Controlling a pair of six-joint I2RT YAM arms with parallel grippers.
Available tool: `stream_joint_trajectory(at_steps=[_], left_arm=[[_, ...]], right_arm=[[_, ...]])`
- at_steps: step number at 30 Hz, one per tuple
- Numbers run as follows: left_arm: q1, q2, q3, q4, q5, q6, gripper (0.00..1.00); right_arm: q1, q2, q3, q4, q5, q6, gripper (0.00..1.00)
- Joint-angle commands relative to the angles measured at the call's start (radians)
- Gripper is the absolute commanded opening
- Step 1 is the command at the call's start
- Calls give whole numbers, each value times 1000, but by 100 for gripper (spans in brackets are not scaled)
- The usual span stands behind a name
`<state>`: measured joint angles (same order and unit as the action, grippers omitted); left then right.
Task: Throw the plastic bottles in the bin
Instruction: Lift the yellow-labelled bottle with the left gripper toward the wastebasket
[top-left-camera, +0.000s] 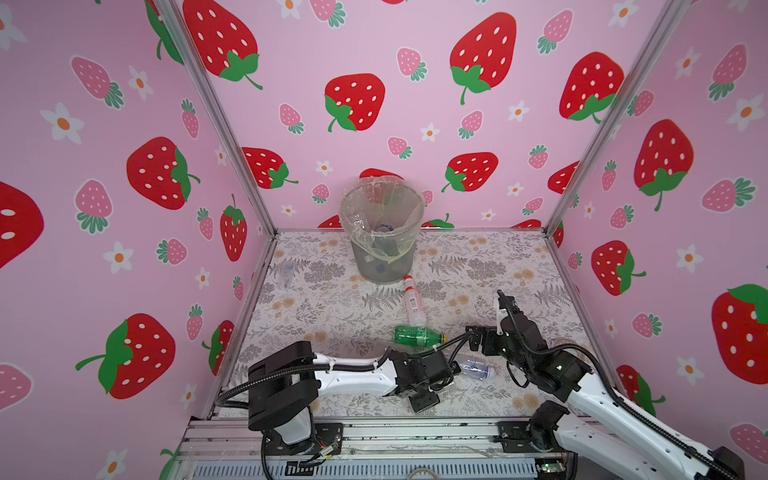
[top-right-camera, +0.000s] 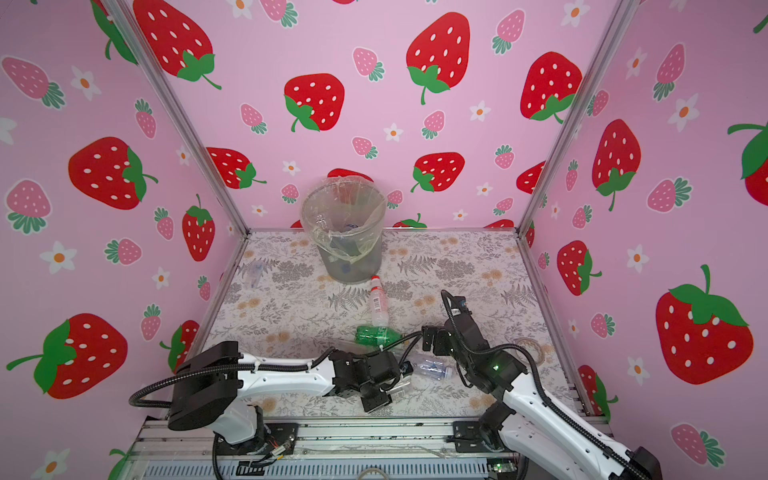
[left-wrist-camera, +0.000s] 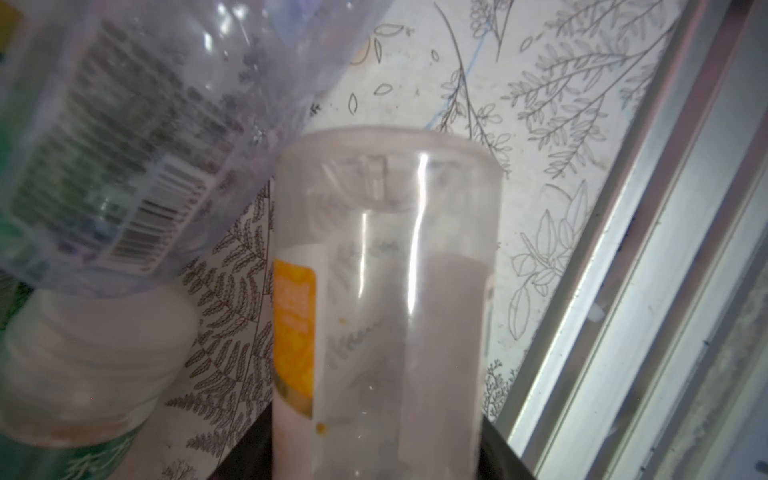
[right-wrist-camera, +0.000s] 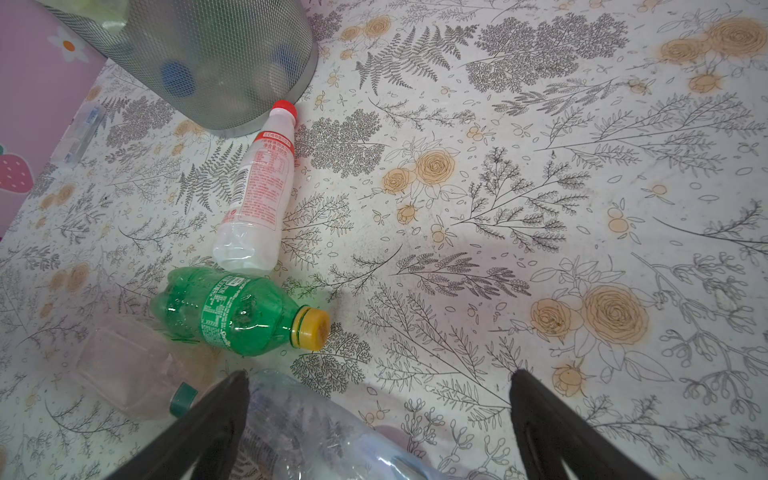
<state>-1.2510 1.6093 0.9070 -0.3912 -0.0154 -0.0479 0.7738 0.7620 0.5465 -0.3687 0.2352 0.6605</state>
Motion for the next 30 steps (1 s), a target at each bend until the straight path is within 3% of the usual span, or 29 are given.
stream_joint_trajectory(at_steps=[1, 18, 30], left_arm=[[-4, -69, -4, -25, 4, -22, 49], [24, -442, -26, -87, -44, -99, 54], [311, -590, 53, -162, 92, -125, 56]], right_arm=[[-7, -9, 6, -7, 15, 19, 99], [-6, 2, -7, 8, 5, 55, 99], [-6, 124, 62, 25, 15, 65, 99]])
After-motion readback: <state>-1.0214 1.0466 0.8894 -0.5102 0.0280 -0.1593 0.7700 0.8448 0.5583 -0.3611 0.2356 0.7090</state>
